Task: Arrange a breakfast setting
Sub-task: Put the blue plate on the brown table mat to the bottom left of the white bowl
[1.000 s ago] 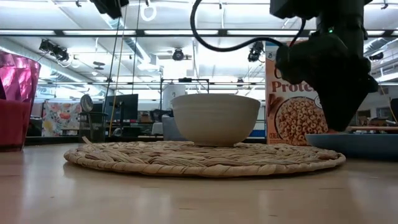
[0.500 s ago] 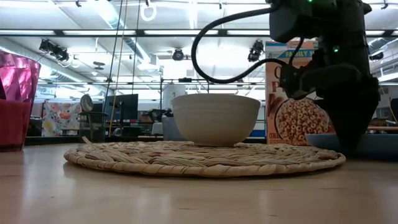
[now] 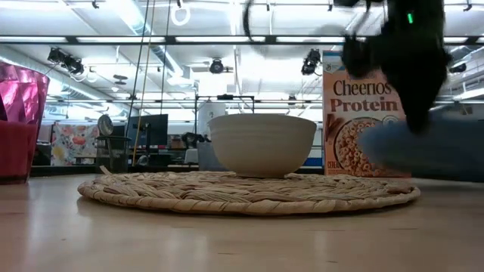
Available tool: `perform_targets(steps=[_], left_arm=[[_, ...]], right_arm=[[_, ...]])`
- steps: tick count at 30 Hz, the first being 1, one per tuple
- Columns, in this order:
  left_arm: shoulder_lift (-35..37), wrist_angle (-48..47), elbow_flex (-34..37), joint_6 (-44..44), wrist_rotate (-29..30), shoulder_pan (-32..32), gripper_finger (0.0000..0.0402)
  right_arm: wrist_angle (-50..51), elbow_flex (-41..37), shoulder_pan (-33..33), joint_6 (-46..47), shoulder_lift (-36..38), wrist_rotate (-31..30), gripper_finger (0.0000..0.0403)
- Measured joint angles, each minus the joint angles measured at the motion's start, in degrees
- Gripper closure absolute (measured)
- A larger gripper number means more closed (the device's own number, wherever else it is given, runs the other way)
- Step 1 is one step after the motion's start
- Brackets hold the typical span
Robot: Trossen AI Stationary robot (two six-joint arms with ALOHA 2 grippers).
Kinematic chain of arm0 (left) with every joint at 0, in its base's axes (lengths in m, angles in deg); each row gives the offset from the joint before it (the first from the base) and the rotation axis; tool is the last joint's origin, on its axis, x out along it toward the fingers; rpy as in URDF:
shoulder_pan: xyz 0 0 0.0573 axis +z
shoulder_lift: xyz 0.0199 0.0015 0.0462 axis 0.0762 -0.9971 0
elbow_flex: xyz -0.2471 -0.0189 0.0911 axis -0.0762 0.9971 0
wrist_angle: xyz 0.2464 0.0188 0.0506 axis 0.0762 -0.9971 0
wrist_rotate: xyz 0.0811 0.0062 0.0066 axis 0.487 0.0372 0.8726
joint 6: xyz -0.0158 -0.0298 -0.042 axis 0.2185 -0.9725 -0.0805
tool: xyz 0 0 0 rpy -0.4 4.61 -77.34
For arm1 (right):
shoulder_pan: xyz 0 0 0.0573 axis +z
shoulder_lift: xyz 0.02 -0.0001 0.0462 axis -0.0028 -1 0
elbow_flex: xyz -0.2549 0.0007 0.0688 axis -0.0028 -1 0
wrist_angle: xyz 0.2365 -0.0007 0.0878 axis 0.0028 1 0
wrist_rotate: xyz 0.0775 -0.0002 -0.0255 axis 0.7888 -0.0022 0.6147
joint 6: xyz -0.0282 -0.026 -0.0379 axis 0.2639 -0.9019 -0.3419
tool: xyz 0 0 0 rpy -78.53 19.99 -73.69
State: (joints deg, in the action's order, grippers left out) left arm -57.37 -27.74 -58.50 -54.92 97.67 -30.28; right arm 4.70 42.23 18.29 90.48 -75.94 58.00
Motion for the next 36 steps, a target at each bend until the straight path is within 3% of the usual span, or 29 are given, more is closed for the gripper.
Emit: perform_targets(steps=[7, 12, 17, 21, 24, 28, 32, 36], left_arm=[[0.4, -1.0, -4.8, -1.5, -0.4, 0.1, 0.0285], [0.4, -3.1, -11.1, -2.9, -0.6, 0.1, 0.0285], [0.4, -15.3, -21.2, -9.9, -3.0, -0.2, 0.0285], [0.6, -25.2, -29.8, -17.2, -3.9, -1.0, 0.0285], [1.5, -29.4, -34.5, -21.7, -2.7, -1.1, 0.0285], [3.4, -30.4, -36.4, -25.9, 3.5, -1.1, 0.0285], [4.6, -31.5, -36.4, -29.1, 8.6, -1.1, 0.0285], [4.4, -32.2, -36.4, -29.7, 9.8, -1.1, 0.0285]], right_arm=[[9.6, 16.5, -0.1, -13.7, 5.6, -12.8, 0.0392], [1.8, 25.1, 0.3, -40.1, 6.0, -17.8, 0.0392], [-15.0, 25.8, 1.8, -69.3, 5.2, -8.0, 0.0392], [-23.6, 25.8, 3.6, -83.8, 1.3, 2.2, 0.0392], [-28.9, 25.8, 4.9, -89.4, -3.3, 8.9, 0.0392], [-35.8, 25.8, 6.9, -94.8, -10.1, 13.6, 0.0392], [-37.6, 25.8, 8.8, -98.5, -16.0, 13.3, 0.0392], [-35.3, 25.8, 9.3, -98.6, -20.9, 9.2, 0.0392]])
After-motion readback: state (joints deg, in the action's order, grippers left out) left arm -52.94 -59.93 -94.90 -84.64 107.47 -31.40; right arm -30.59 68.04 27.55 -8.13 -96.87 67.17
